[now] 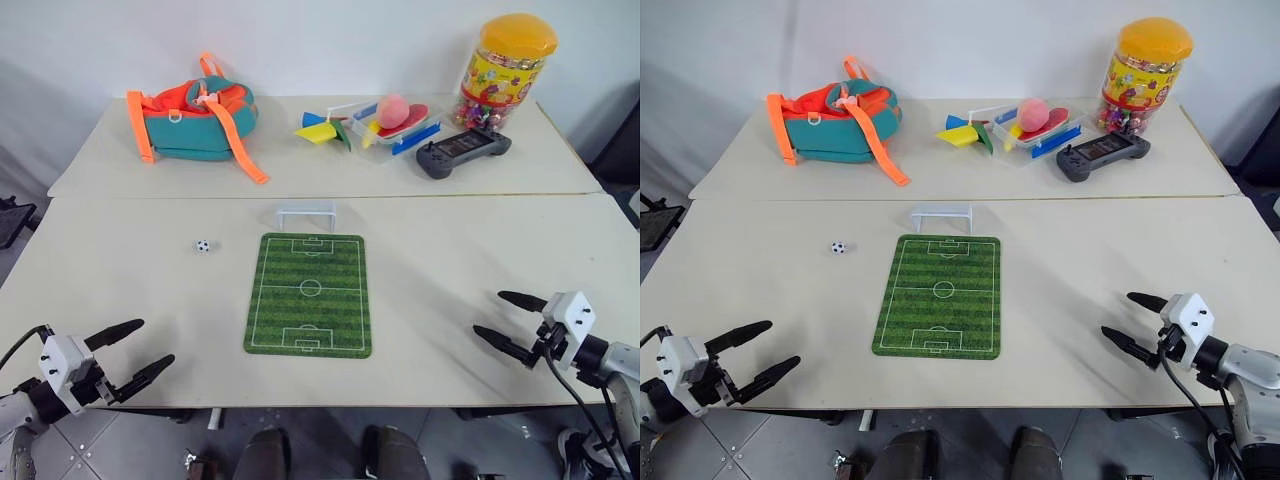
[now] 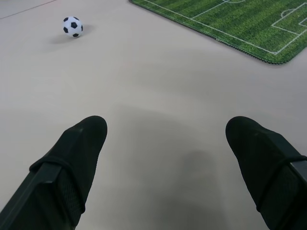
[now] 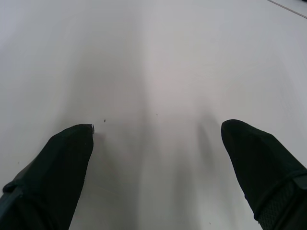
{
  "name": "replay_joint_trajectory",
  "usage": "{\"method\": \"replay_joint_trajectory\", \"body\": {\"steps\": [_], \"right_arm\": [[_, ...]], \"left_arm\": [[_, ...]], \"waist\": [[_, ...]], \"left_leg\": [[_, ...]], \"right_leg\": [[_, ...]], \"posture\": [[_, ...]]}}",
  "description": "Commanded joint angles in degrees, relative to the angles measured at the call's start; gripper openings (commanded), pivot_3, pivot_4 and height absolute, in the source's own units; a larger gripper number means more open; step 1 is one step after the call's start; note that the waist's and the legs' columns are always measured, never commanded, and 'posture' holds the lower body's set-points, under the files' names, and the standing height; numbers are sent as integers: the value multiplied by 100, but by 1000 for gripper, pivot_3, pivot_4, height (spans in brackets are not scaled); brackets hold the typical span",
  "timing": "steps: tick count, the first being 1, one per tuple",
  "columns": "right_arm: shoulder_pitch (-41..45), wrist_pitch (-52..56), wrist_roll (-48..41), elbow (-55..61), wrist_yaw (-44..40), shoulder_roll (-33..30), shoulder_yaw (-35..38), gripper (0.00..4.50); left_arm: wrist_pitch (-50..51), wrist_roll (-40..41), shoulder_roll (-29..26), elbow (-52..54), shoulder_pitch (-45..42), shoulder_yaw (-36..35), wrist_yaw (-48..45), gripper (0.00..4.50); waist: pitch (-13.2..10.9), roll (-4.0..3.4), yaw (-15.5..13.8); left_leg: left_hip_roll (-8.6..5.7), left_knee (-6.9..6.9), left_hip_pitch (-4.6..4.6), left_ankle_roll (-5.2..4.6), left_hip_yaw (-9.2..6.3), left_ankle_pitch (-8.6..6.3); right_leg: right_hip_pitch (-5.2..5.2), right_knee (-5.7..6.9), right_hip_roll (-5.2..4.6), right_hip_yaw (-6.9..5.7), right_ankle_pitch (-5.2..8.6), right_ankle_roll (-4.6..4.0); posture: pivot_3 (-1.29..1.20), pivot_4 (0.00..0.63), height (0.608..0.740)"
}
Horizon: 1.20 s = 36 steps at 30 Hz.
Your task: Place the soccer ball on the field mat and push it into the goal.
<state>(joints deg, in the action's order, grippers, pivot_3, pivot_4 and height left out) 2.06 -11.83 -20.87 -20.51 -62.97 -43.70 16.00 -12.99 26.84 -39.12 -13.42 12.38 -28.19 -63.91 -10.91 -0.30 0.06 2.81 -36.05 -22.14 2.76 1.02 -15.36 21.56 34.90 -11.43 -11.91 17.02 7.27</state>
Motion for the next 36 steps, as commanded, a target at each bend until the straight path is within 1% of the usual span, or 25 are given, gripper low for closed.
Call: {"method": "replay_joint_trajectory", "body": {"steps": [1,3,6,10,13,15,18,19,24,27,30,36], "right_arm": [[12,8,-48,43,-10,-54,113,4500],[16,10,-46,40,-4,-47,110,4500],[27,-11,-43,6,-28,-50,107,4500],[119,10,-82,6,-89,-56,92,4500],[149,108,-286,185,-311,-78,148,4500],[160,145,-363,252,-404,-95,177,4500],[215,638,-815,696,-538,-161,325,4500],[216,771,-902,806,-545,-163,354,4500],[226,844,-798,946,-407,-82,350,4500],[100,970,-841,1266,-301,-13,362,4500],[-132,1114,-920,1661,-204,21,430,4500],[-531,1328,-983,2159,31,39,584,4500]], "left_arm": [[263,51,-134,143,-23,-103,207,4456],[358,-1,-146,238,22,-128,322,4456],[532,141,-103,478,105,-216,404,4456],[911,61,-122,830,19,-272,931,4456],[887,270,-117,869,-226,-216,683,4456],[816,169,-95,822,-397,-213,811,4456],[1063,-80,-171,626,-1055,-25,1261,4456],[1074,-156,-186,522,-1275,53,1322,4456],[1312,-471,-175,-233,-2333,528,1540,4456],[1320,-658,-57,-1033,-3133,856,1589,4456],[1085,-964,42,-1998,-3846,1157,1616,4456],[798,-1304,188,-3372,-4753,1518,1485,4456]], "waist": [[0,0,0],[0,0,1],[0,0,2],[0,0,1],[-1,0,-2],[-1,0,-6],[-2,-1,-16],[-2,-1,-21],[-2,-1,-12],[-2,0,-15],[-3,3,-15],[-13,22,-5]], "left_leg": [[0,0,0,0,0,0],[0,1,1,0,1,0],[0,1,1,2,3,1],[1,-2,3,3,5,1],[1,-2,5,3,8,1],[2,-2,5,7,8,3],[2,-3,5,14,9,7],[2,-5,4,15,9,8],[2,-5,5,20,12,12],[2,-1,4,24,17,14],[2,-2,4,26,22,15],[1,-4,5,25,35,15]], "right_leg": [[0,0,0,1,0,0],[0,1,0,2,0,0],[0,1,0,4,0,0],[0,4,0,7,-1,0],[2,7,1,10,-1,0],[2,7,2,10,-1,0],[2,7,2,12,-1,0],[2,9,3,11,-3,-1],[1,8,4,15,-8,2],[2,19,9,18,-11,7],[2,18,9,22,-14,13],[2,10,11,36,-21,22]], "posture": [[0,150,740],[0,150,740],[0,150,740],[0,150,740],[0,150,740],[0,150,740],[0,150,740],[0,150,740],[0,150,740],[0,150,740],[0,150,740],[0,150,740]]}}
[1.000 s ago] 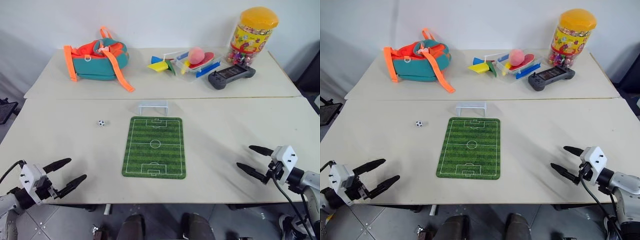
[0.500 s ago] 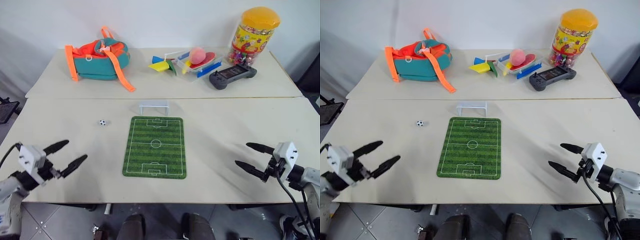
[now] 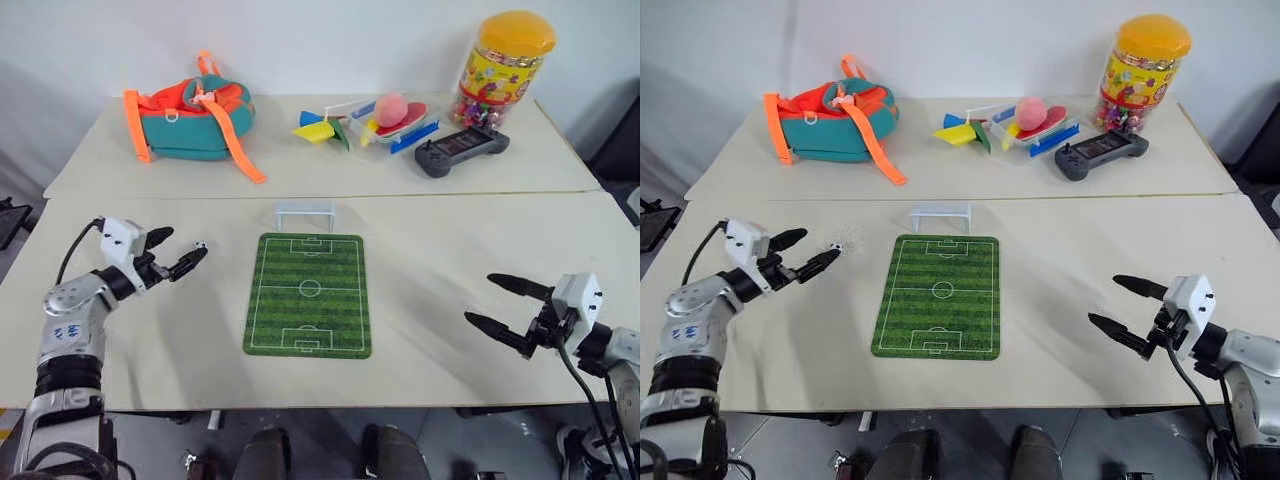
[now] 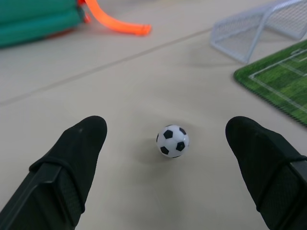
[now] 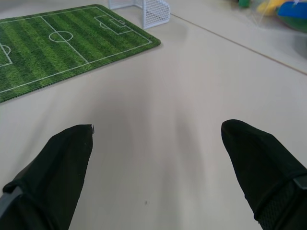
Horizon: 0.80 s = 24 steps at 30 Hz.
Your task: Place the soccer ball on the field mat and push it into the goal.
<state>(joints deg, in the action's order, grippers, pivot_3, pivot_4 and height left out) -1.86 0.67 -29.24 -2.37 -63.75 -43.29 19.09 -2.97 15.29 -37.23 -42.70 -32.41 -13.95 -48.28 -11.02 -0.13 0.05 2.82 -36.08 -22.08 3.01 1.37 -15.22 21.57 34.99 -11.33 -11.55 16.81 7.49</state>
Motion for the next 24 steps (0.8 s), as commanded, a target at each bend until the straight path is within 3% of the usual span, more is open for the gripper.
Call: {"method": "replay_joint_trajectory", "body": {"steps": [1,6,9,19,24], "right_arm": [[-205,96,-154,411,147,2,305,4500],[-391,181,-184,607,266,28,389,4500],[-456,240,-188,688,321,38,414,4500],[-413,282,-196,634,319,-20,433,4500],[-344,388,-307,551,140,-131,483,4500]], "left_arm": [[-244,-224,14,-652,-387,161,-84,4456],[-470,-507,46,-1433,-773,356,5,4456],[-663,-640,83,-1831,-999,415,94,3857],[-942,-790,41,-2163,-1236,455,-128,872],[-950,-510,-88,-1352,-792,372,-935,870]], "waist": [[-5,9,-7],[-11,22,-5],[-11,23,-6],[-12,24,-4],[-12,25,5]], "left_leg": [[0,0,0,0,0,0],[0,-1,2,0,2,0],[0,-6,4,-3,2,2],[0,-8,12,-4,8,3],[0,-5,13,-4,14,2]], "right_leg": [[0,0,0,0,0,0],[0,1,0,3,-1,1],[0,1,0,7,-2,-1],[0,9,0,17,-3,-2],[0,12,0,22,-4,-1]], "posture": [[0,150,740],[0,150,740],[0,150,740],[0,150,740],[0,150,740]]}}
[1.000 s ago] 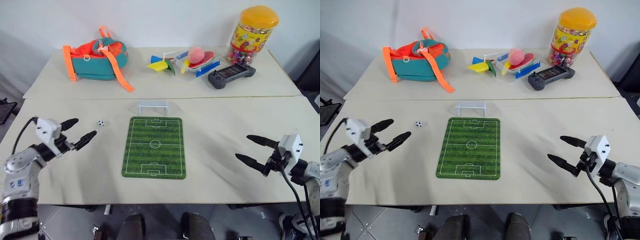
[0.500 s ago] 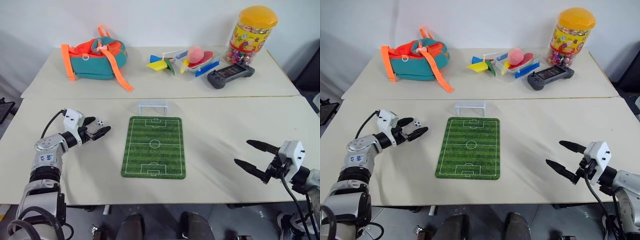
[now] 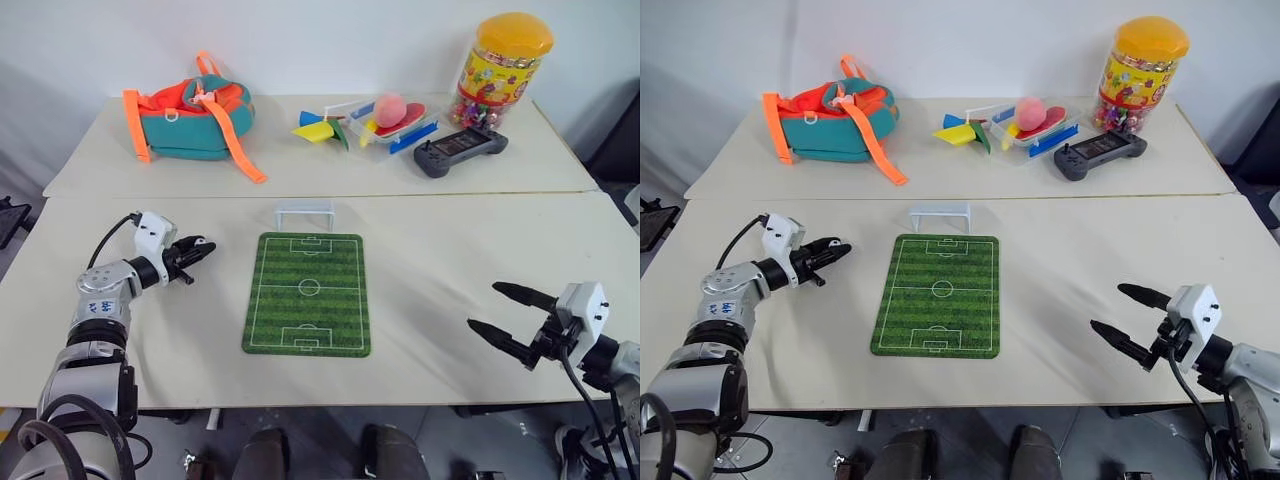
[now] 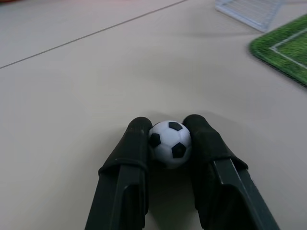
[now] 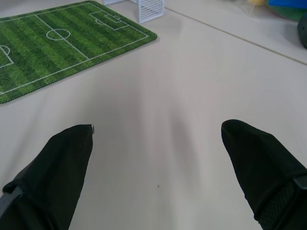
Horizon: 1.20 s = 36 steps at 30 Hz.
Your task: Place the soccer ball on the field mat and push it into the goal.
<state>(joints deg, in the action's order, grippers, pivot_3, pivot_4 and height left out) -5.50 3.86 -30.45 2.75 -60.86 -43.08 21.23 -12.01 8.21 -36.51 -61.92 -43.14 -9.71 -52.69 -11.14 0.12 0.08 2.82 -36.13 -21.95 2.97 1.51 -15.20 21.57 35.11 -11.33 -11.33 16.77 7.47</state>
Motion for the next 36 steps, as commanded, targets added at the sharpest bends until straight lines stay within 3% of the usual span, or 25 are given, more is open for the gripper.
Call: {"method": "replay_joint_trajectory", "body": {"steps": [1,3,6,11,16,23,36], "right_arm": [[10,163,-235,46,-206,-196,265,4500],[-57,268,-348,122,-392,-262,258,4500],[-272,380,-614,399,-892,-371,261,4500],[-379,652,-879,709,-1365,-478,165,4500],[-407,871,-1034,1055,-1614,-496,61,4500],[-435,867,-920,1107,-1735,-463,-51,4500],[-762,744,-898,1226,-1568,-335,127,4500]], "left_arm": [[-36,256,-168,808,403,-47,-657,870],[160,424,-163,1465,709,-49,-912,870],[744,972,-45,3285,1484,-122,-1075,870],[1944,1491,65,6119,2917,103,-706,870],[2534,1548,206,7731,3611,646,-383,870],[2009,781,504,7418,3441,1583,-313,870],[1293,313,566,6643,3169,2058,-499,870]], "waist": [[0,0,4],[-1,2,-3],[-6,9,-7],[-10,14,-13],[-12,16,-33],[-13,14,-160],[-13,14,-162]], "left_leg": [[0,2,0,0,2,0],[0,4,0,-1,6,-3],[0,5,-2,-4,8,-5],[-1,-12,-1,-14,20,-13],[0,-19,11,-26,32,-20],[2,-34,12,-56,44,-41],[3,-37,2,-50,49,-44]], "right_leg": [[1,-2,0,3,-1,1],[4,-4,3,14,-2,4],[6,-8,14,43,-4,8],[4,-15,19,77,-12,21],[2,-36,21,97,-17,21],[5,-40,27,109,-21,16],[7,-60,29,111,-26,25]], "posture": [[0,150,740],[0,150,740],[0,150,740],[0,150,740],[0,150,740],[0,150,740],[0,150,740]]}}
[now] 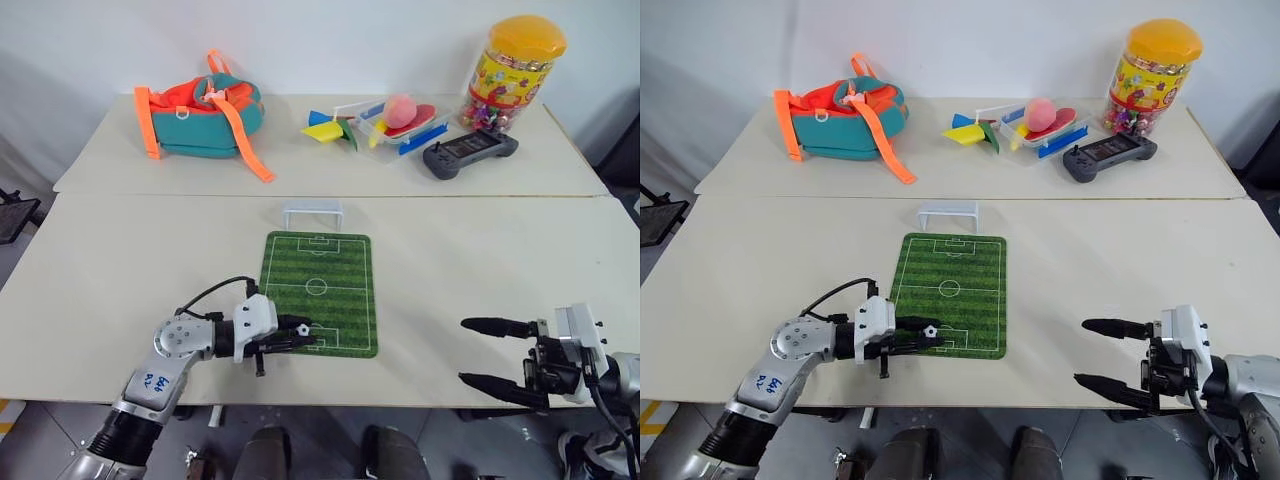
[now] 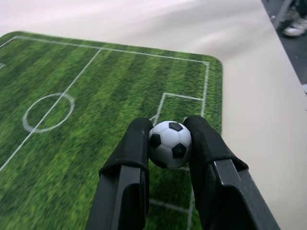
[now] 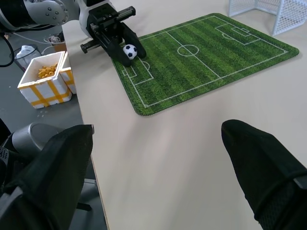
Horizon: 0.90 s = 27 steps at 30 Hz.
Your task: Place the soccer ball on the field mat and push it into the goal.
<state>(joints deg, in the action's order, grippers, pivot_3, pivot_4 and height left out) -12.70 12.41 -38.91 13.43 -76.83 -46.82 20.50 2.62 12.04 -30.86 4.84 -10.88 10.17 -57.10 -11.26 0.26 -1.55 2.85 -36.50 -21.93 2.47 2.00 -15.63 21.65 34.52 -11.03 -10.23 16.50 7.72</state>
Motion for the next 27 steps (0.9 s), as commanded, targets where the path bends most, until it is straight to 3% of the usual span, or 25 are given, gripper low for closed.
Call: {"method": "replay_joint_trajectory", "body": {"steps": [1,17,27], "right_arm": [[-38,-112,-37,154,62,47,193,4500],[-35,-233,112,58,294,53,196,4500],[161,-362,255,-143,335,54,150,4500]], "left_arm": [[-188,-74,6,-42,-57,104,-88,870],[-210,-225,72,-125,-141,228,2,870],[-189,-205,86,-91,-184,185,40,4023]], "waist": [[0,0,4],[0,0,1],[0,0,2]], "left_leg": [[0,0,0,0,0,0],[0,-3,0,0,3,0],[0,-4,1,0,4,0]], "right_leg": [[0,0,0,0,0,0],[0,0,0,3,-2,3],[0,1,0,5,-3,4]], "posture": [[0,150,740],[0,150,740],[0,150,740]]}}
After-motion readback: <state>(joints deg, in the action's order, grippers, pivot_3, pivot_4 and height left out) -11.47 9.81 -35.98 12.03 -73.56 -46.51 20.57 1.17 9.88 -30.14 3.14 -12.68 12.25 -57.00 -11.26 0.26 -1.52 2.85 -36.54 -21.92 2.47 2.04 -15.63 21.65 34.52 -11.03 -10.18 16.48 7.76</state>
